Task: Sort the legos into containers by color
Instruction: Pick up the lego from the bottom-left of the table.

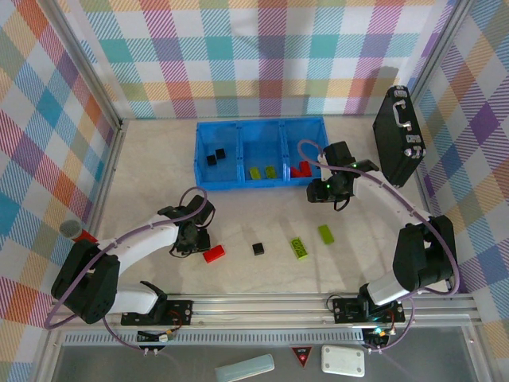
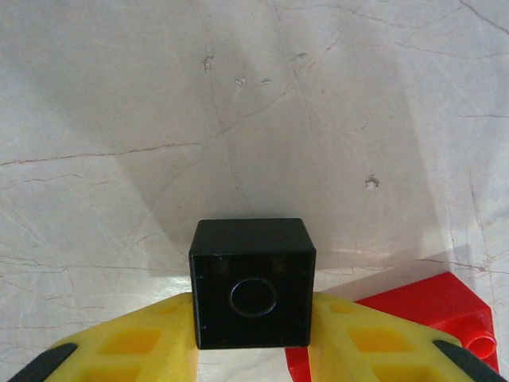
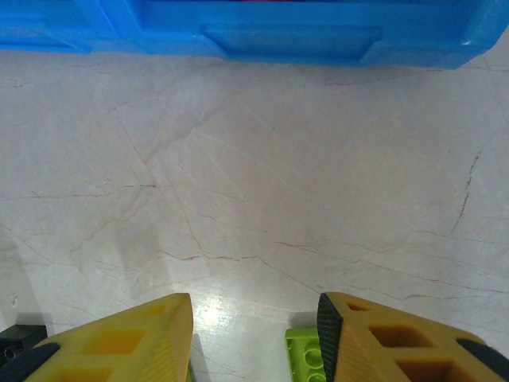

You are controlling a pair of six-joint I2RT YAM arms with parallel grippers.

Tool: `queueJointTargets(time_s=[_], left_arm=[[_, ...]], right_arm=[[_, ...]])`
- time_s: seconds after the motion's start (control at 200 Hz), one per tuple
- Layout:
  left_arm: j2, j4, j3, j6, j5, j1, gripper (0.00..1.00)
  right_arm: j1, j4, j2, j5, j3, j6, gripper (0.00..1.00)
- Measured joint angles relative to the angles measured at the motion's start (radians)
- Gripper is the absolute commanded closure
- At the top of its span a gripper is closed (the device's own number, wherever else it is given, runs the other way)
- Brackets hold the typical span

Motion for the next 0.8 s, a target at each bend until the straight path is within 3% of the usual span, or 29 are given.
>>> queueJointTargets(time_s=[0.415, 0.8], left_arm=[[0.000, -0.005, 0.021, 0.008, -0.008, 0.000, 0.65], [0.000, -0.064, 0.161, 0.047, -0.041, 0.000, 0.65]], right_arm=[[0.000, -0.018, -0.040, 0.000, -0.002, 0.000, 0.53], [0.000, -0.038, -0.117, -0.001, -0.051, 0.003, 0.53]])
